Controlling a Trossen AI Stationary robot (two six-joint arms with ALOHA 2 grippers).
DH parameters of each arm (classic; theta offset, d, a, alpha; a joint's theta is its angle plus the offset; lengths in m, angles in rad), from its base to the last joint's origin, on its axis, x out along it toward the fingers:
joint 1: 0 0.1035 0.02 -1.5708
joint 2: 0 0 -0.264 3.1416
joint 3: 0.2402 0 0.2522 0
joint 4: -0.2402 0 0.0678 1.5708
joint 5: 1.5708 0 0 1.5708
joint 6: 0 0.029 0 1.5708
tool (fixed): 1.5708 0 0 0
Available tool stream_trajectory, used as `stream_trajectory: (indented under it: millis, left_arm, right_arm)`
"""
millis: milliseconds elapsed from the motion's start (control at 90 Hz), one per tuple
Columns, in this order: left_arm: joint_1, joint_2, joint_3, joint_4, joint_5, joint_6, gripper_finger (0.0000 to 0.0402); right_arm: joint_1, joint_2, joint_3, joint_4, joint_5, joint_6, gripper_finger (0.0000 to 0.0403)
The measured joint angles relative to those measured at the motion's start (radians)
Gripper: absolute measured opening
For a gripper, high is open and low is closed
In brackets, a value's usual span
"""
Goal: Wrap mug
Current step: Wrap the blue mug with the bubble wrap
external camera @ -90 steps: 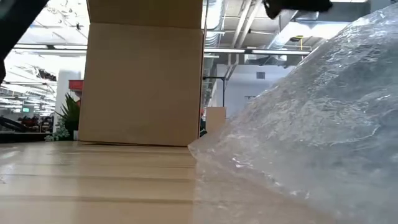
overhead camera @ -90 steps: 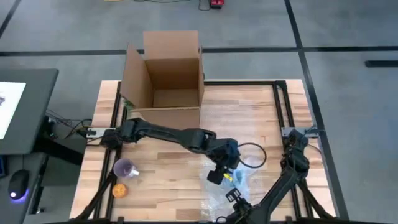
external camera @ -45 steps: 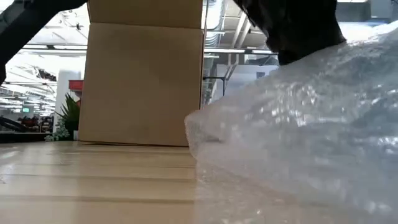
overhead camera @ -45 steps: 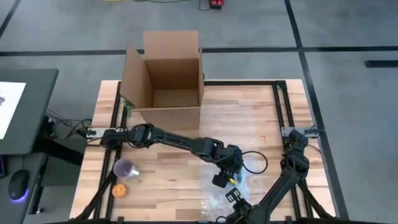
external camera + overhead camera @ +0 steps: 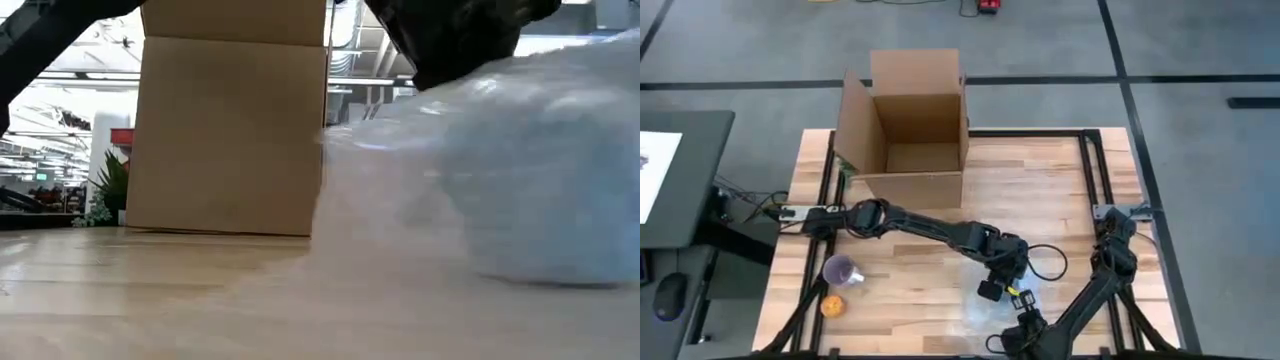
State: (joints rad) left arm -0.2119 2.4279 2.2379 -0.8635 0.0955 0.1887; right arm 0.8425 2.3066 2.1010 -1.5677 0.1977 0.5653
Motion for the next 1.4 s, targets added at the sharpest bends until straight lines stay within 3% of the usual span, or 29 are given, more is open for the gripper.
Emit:
stream_trajectory:
  millis: [278,722,867,1078,1233,1400]
  left_arm:
    - [-0.026,-0.001,0.010,-0.134,-0.060,-0.061,0.0008]
    - [-0.008,-0.055,0.005,-0.138,-0.210,-0.253,0.0005]
    - [0.008,-0.056,0.003,-0.125,-0.206,-0.285,0.0004]
    - [0.019,-0.056,-0.003,-0.128,-0.210,-0.326,0.0004]
    - [0.020,-0.068,-0.003,-0.131,-0.227,-0.333,0.0003]
    - [0.019,-0.074,-0.003,-0.143,-0.218,-0.342,0.0002]
  right_arm:
    - [0.006,-0.063,-0.097,0.002,0.080,0.115,0.0000]
    - [0.028,-0.411,-0.560,0.030,0.286,0.423,0.0000]
    - [0.036,-0.552,-0.748,0.182,0.345,0.579,0.0000]
    - [0.019,-0.651,-0.953,0.465,0.346,0.649,0.0000]
    - [0.014,-0.655,-1.011,0.503,0.372,0.811,0.0000]
    - [0.015,-0.654,-1.025,0.580,0.379,0.863,0.0000]
